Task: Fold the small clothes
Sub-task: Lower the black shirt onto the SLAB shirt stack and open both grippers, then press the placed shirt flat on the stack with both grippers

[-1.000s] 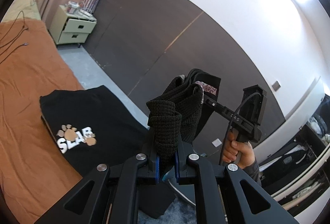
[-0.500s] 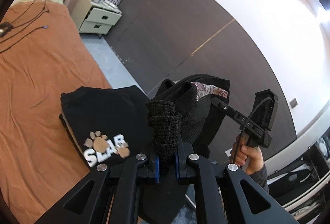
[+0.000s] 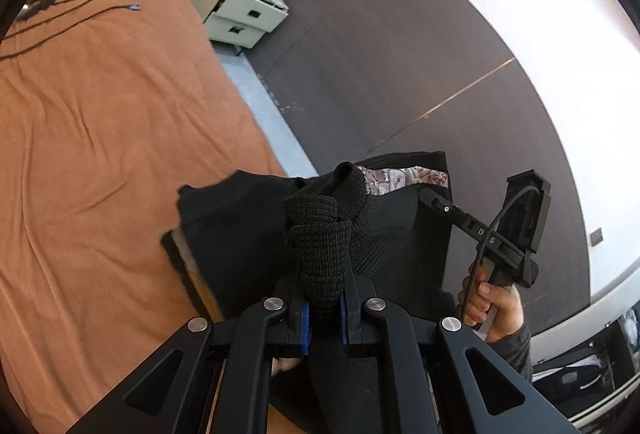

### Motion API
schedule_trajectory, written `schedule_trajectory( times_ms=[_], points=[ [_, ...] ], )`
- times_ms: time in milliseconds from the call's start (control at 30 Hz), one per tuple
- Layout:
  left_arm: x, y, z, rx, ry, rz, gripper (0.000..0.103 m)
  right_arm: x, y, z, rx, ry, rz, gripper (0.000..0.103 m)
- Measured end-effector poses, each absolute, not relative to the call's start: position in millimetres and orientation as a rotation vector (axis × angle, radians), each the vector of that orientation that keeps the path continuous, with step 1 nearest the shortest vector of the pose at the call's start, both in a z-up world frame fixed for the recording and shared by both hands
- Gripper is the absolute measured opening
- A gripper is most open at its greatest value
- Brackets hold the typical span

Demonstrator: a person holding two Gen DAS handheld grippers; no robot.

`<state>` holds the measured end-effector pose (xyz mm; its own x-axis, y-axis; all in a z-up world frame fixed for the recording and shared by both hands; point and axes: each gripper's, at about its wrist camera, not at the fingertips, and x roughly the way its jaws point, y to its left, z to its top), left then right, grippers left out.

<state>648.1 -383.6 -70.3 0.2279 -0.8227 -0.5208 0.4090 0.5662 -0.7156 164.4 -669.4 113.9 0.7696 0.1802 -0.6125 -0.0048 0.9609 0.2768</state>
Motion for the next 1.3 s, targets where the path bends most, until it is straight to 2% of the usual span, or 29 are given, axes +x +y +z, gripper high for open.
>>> schedule_trajectory(
  times_ms=[200, 267, 300, 333, 367, 400, 567, 833, 1300],
  points=[
    [674, -387, -94, -0.475, 1.049, -0.841, 0.012, 196, -677, 103, 0.246, 0.742, 0.074, 0.012],
    [676, -387, -102, -0.453, 1.079, -0.796, 0.020, 207, -682, 95, 0.259, 0.794, 0.048, 0.019],
    [676, -387, -106, -0.439, 1.095, -0.771, 0.034, 210, -686, 93, 0.264, 0.817, 0.034, 0.023],
    [674, -385, -108, -0.440, 1.098, -0.763, 0.049, 210, -689, 93, 0.261, 0.827, 0.013, 0.040],
    [672, -381, -109, -0.455, 1.089, -0.760, 0.053, 206, -693, 96, 0.257, 0.820, -0.006, 0.060],
    [668, -376, -108, -0.472, 1.074, -0.758, 0.054, 200, -697, 101, 0.262, 0.800, -0.011, 0.065],
    [649, -365, -107, -0.517, 1.074, -0.765, 0.054, 150, -728, 122, 0.365, 0.753, -0.001, 0.066],
    [593, -372, -120, -0.538, 1.121, -0.790, 0.054, 54, -751, 120, 0.410, 0.741, -0.014, 0.066],
    [508, -392, -130, -0.548, 1.190, -0.829, 0.054, -21, -763, 107, 0.549, 0.735, -0.066, 0.066]
  ],
)
